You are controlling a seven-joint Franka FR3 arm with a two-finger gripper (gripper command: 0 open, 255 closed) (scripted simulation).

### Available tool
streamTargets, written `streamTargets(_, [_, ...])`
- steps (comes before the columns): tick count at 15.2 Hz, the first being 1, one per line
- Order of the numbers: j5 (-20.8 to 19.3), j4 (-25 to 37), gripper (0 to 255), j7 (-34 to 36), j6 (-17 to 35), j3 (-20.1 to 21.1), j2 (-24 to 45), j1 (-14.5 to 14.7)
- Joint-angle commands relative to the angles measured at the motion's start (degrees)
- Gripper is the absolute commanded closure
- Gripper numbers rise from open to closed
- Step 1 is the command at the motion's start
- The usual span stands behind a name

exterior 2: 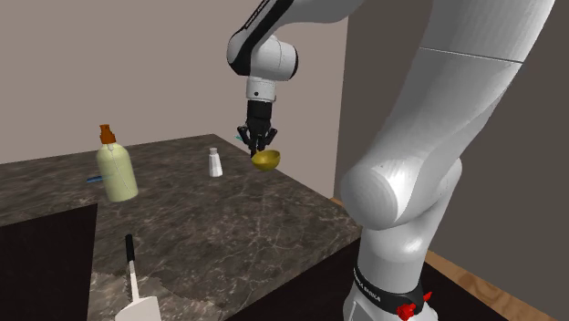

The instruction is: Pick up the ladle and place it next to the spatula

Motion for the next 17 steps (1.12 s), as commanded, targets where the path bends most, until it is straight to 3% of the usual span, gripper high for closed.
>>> streamTargets(1, [0.7, -2.2, 255, 2.64, 0.38, 1.71, -2.29, 1.27])
streamTargets(14, [7.7, -10.0, 255, 19.38, 3.32, 14.1, -10.73, 10.45])
streamTargets(17, [8.39, -11.09, 255, 20.14, 5.22, 15.11, -10.16, 11.09])
